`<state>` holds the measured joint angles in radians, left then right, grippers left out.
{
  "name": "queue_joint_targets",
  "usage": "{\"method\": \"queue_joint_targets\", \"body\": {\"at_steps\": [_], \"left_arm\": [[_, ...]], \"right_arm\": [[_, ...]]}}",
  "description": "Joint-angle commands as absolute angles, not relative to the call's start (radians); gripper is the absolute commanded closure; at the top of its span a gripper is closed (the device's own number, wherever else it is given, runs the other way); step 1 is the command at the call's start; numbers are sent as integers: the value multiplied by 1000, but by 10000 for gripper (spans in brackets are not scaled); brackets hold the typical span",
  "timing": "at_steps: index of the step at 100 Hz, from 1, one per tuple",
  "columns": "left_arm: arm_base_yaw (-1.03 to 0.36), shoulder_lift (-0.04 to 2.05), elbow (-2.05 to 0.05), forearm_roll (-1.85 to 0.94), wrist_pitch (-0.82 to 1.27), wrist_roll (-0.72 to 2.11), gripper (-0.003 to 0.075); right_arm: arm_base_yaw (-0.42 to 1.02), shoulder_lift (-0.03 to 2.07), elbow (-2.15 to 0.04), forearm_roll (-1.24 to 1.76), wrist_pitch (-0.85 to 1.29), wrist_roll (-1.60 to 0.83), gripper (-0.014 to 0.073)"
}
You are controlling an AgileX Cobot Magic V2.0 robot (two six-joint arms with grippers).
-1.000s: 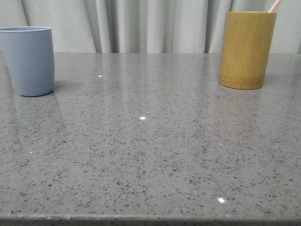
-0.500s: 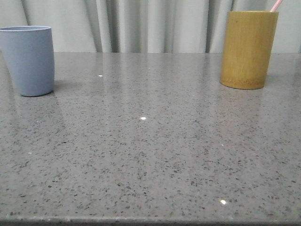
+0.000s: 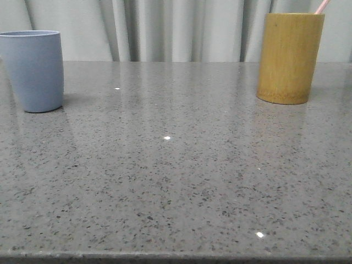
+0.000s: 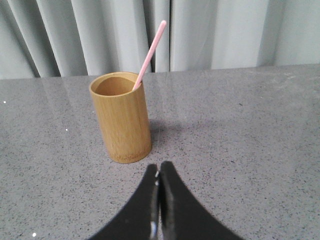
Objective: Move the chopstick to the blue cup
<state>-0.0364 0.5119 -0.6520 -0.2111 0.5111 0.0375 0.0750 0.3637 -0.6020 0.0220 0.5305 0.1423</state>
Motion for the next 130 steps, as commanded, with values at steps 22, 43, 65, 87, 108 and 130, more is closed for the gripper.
{"method": "queue_joint_targets", "body": {"at_steps": [22, 43, 65, 87, 108, 130], "left_arm": [[-35, 741, -976, -224, 831, 66, 739], [-35, 784, -981, -224, 841, 67, 739], [-35, 791, -981, -224, 837, 67, 738], [-35, 791, -981, -226, 840, 67, 445], [-35, 791, -981, -227, 843, 67, 105], [-35, 793, -987, -243, 816, 67, 123]], "right_arm": [[70, 589, -872, 23, 734, 139, 661], [70, 643, -872, 23, 752, 139, 661], [70, 650, -872, 23, 754, 139, 660], [70, 650, -872, 23, 746, 139, 476], [70, 650, -872, 23, 744, 139, 76], [70, 650, -872, 23, 744, 139, 1]]}}
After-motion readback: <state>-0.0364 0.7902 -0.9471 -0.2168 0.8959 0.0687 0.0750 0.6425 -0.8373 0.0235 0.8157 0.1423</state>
